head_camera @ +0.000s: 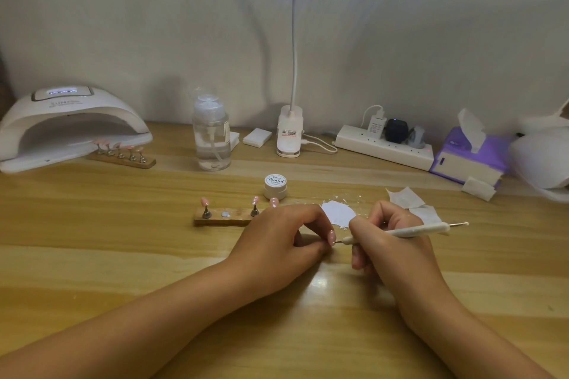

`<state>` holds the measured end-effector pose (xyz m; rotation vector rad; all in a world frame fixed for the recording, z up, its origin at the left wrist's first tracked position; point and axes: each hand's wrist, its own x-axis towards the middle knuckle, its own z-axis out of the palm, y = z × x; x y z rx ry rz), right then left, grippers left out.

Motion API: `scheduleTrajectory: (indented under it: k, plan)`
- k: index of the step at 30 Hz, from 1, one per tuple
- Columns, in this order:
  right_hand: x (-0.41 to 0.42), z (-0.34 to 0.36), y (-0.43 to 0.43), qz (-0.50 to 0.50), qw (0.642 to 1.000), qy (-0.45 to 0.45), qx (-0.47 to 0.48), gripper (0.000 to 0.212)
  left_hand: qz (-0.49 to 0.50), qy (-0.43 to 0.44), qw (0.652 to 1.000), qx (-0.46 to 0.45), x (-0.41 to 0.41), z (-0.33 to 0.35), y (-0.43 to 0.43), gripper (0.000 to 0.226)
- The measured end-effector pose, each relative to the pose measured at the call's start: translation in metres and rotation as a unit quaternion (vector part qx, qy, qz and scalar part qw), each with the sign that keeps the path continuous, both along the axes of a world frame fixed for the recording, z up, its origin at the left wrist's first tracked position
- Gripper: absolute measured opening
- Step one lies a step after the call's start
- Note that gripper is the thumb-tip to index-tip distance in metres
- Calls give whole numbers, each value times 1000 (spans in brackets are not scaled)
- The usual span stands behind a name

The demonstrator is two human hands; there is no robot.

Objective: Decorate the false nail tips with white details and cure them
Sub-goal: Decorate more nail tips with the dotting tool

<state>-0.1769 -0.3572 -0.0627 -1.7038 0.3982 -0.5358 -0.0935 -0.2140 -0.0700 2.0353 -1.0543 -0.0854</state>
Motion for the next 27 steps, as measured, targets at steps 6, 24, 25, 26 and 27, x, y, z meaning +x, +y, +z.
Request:
scheduleTrajectory:
  k: [6, 24, 25, 26, 27]
  plan:
    - [1, -1, 0, -3, 1000, 4, -2, 28, 0, 1, 1000, 0, -1, 0, 0, 15]
    - [-2, 2, -9, -65, 993, -98, 12, 30, 20, -32, 999, 0, 4, -5, -1, 14]
    - [-2, 3, -14, -71, 992, -105, -24, 31, 17, -42, 999, 0, 4, -5, 0, 14]
    - [-2, 4, -20, -73, 989, -106, -67, 29, 13, -48, 999, 0, 4, -6, 0, 15]
    - [-3, 5, -26, -75, 984, -96, -131, 24, 11, -50, 999, -1, 4, -7, 1, 16]
